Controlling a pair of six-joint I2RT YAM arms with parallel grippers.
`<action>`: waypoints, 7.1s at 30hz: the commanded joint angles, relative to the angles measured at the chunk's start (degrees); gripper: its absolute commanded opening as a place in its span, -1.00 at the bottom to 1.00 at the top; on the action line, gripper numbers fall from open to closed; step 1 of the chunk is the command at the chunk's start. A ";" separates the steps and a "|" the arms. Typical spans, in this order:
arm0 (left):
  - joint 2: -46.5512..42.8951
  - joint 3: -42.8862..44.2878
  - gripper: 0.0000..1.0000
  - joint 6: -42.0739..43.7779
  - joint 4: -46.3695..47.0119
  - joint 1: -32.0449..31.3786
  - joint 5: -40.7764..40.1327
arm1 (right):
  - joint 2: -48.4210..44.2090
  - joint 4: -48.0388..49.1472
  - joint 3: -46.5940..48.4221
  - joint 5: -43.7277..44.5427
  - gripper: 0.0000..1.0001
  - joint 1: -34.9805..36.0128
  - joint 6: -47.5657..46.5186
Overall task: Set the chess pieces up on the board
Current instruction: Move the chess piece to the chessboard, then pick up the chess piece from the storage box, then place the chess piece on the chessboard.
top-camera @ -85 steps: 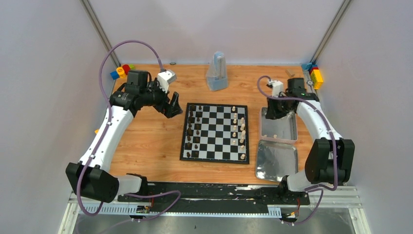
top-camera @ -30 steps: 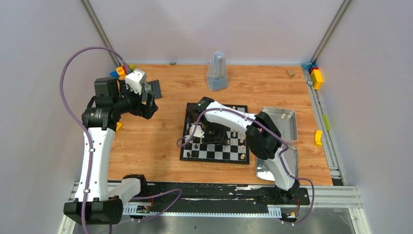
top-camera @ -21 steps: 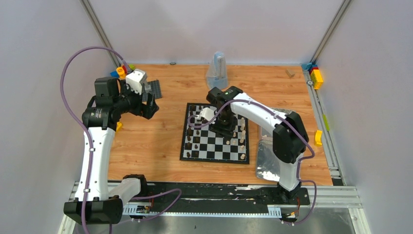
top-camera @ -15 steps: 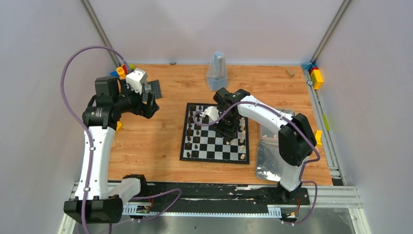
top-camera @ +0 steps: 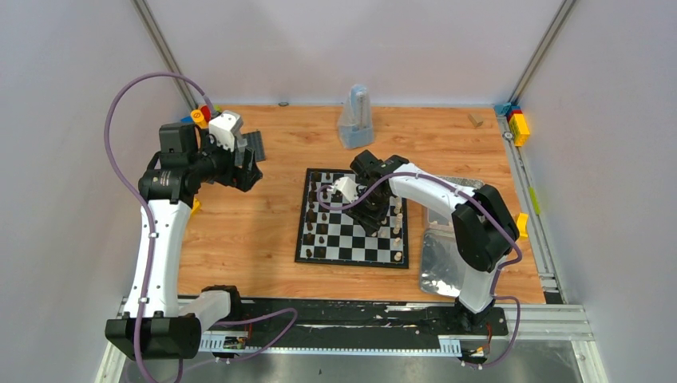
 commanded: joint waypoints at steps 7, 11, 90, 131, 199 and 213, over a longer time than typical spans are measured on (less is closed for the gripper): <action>-0.36 0.64 1.00 -0.74 2.13 0.31 1.34 | -1.11 1.57 -0.89 -0.22 -0.25 -0.26 0.15; -0.17 0.43 1.00 -0.82 2.30 0.35 1.48 | -1.16 1.13 -1.19 0.24 -0.24 -0.30 -0.08; 0.76 1.15 1.00 -1.16 1.64 0.31 3.45 | -18.28 2.15 -2.72 -3.96 -0.03 -9.98 7.64; -1.48 -4.45 1.00 -0.90 3.68 0.39 15.83 | -6.35 30.95 -11.80 10.12 -0.22 -51.17 21.64; -0.13 -0.46 1.00 1.86 -1.64 0.34 3.31 | -28.00 19.23 -30.37 -2.14 -1.00 4.91 0.16; -0.74 -1.35 1.00 1.72 -1.49 0.35 3.33 | -26.84 21.38 -32.47 0.58 -1.00 5.96 0.28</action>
